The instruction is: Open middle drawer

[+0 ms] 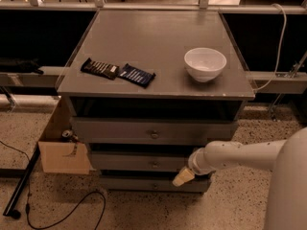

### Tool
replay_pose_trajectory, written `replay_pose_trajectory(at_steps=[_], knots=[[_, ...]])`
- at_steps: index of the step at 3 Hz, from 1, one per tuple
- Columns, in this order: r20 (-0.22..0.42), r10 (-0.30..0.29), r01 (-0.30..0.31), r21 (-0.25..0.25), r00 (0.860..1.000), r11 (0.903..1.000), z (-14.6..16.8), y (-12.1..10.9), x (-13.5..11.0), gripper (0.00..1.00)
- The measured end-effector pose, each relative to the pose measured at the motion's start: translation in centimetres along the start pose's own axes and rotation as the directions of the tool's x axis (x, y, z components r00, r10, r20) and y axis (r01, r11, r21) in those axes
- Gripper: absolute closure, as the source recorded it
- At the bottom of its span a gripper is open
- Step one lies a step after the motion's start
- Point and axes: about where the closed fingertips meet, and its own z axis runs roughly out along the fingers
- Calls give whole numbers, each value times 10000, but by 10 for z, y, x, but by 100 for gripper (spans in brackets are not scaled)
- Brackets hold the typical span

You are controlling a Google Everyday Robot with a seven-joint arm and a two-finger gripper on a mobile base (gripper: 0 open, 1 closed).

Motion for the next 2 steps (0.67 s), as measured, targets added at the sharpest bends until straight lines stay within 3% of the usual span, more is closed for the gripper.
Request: replay_pose_trajectory(at_steps=[2], knots=[[173, -304, 296, 473, 9994, 9984, 19, -14, -13, 0]])
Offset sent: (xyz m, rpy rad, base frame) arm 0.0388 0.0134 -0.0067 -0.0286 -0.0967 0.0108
